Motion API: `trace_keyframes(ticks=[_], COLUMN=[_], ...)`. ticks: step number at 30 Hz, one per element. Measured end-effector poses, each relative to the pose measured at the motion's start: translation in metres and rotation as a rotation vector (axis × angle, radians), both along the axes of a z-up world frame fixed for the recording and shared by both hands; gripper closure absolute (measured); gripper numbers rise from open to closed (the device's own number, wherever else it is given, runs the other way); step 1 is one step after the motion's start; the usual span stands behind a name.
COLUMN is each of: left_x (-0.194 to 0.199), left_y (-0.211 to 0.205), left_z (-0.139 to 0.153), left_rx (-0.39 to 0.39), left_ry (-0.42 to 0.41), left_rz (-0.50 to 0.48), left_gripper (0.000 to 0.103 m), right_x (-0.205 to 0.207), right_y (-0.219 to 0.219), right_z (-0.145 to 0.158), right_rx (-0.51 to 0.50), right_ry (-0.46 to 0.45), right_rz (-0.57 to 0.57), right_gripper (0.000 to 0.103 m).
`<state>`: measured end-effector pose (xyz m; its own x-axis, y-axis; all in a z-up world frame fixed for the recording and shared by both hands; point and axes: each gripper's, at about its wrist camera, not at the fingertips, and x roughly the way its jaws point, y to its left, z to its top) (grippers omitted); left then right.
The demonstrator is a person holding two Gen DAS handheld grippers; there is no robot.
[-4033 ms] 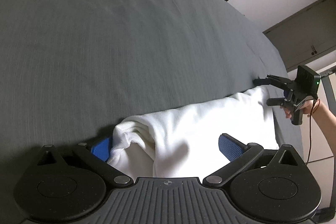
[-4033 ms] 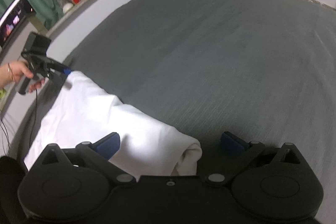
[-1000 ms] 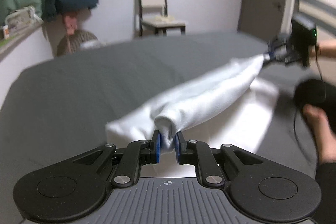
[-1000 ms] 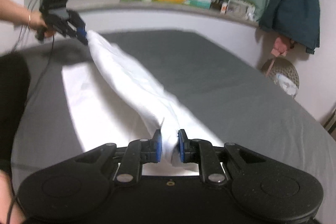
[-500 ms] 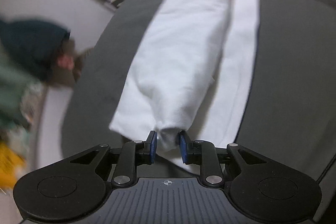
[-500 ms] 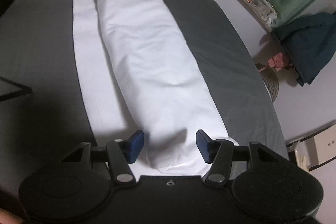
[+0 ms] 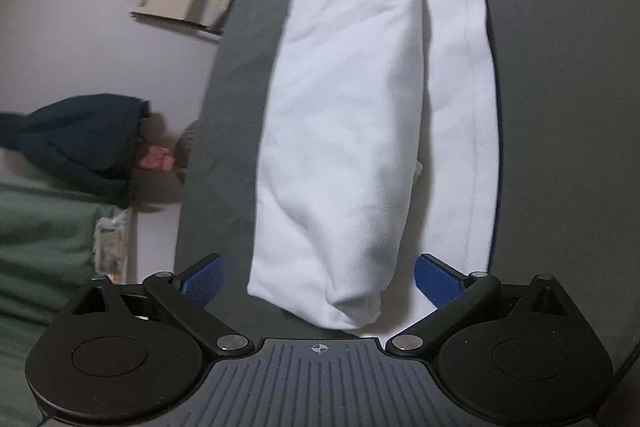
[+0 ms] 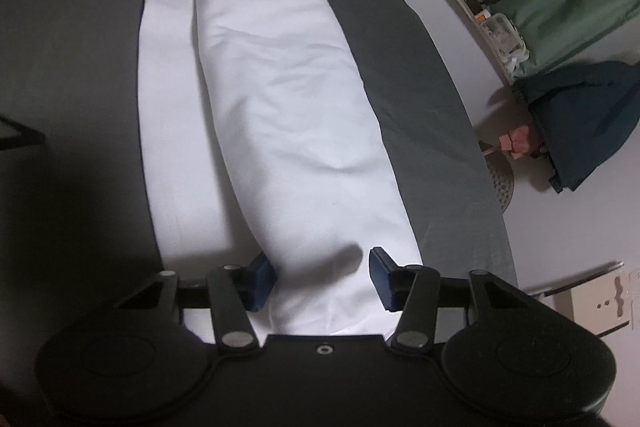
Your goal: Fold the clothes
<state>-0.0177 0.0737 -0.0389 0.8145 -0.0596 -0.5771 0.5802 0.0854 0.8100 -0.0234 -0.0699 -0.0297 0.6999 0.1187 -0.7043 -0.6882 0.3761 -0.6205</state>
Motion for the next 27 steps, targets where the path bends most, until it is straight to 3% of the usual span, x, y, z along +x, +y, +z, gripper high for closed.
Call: trace_keyframes(ticks=[1, 3, 6, 11, 14, 20, 25, 27], left_x=[0.002, 0.006, 0.009, 0.000, -0.012, -0.019, -0.016, -0.018], left_y=[-0.002, -0.005, -0.007, 0.008, 0.017, 0.010, 0.011, 0.011], left_z=[-0.002, -0.005, -0.005, 0.027, 0.038, 0.006, 0.004, 0.005], left_rx=[0.015, 0.046, 0.059, -0.066, -0.100, -0.053, -0.104, -0.099], left_ry=[0.021, 0.062, 0.114, 0.070, 0.073, 0.212, 0.240, 0.231], left_rz=[-0.002, -0.005, -0.002, 0.007, -0.020, -0.018, 0.042, 0.041], left_gripper=[0.017, 0.068, 0.084, 0.086, 0.086, 0.086, 0.086, 0.077], right_x=[0.001, 0.002, 0.004, -0.007, -0.017, -0.018, -0.012, -0.012], right_y=[0.000, 0.000, 0.000, -0.009, -0.015, -0.008, -0.007, -0.008], right_z=[0.000, -0.001, -0.003, 0.028, 0.043, 0.015, 0.002, 0.001], right_rx=[-0.003, -0.008, -0.016, 0.034, 0.041, -0.048, -0.076, -0.079], right_ry=[-0.001, -0.004, -0.007, -0.067, -0.041, 0.098, 0.166, 0.156], right_rz=[0.001, 0.004, 0.007, 0.010, 0.021, 0.045, 0.030, 0.028], right_gripper=[0.055, 0.064, 0.086, 0.091, 0.092, 0.092, 0.087, 0.081])
